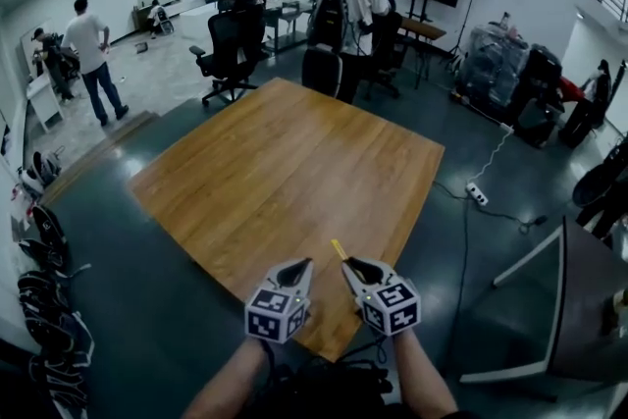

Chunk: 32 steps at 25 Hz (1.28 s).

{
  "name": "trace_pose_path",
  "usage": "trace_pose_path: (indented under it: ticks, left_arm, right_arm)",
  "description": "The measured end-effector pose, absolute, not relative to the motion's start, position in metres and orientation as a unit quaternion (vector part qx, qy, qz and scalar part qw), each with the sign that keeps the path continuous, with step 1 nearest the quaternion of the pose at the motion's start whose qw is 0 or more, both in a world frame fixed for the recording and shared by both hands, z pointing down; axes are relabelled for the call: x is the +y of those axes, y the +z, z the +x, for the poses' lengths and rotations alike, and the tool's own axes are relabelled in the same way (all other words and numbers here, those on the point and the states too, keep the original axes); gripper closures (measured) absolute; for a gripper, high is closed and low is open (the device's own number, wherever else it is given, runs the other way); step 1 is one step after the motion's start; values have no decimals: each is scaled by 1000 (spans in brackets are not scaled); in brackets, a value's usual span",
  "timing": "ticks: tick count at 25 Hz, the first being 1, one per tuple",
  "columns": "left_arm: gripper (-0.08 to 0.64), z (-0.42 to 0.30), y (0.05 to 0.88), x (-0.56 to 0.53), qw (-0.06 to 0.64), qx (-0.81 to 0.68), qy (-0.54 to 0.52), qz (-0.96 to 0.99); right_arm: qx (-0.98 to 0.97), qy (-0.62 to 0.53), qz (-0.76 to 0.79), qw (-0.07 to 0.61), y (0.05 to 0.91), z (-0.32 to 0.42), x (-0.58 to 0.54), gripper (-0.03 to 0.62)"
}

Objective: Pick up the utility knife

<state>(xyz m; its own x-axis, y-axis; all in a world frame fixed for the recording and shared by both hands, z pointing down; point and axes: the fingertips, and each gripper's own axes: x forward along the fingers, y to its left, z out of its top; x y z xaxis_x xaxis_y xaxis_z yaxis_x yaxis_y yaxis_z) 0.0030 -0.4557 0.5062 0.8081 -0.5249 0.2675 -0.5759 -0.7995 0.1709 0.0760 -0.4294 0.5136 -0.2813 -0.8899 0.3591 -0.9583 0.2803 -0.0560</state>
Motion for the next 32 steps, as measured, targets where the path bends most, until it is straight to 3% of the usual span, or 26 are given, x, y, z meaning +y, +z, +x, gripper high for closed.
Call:
trace_pose_path:
  ticks: [11, 19, 32]
  left_arm:
    - [554, 19, 421, -470, 74, -288, 47, 954]
    - [554, 24, 394, -474, 57, -293, 33, 954]
    - [554, 25, 397, -477, 59, -293, 33, 954]
  right_arm:
    - [-787, 37, 615, 28, 401, 84, -435, 520]
    - [-787, 36, 616, -21, 378, 91, -438, 520]
    - [-790, 43, 612, -25, 382, 91, -441, 520]
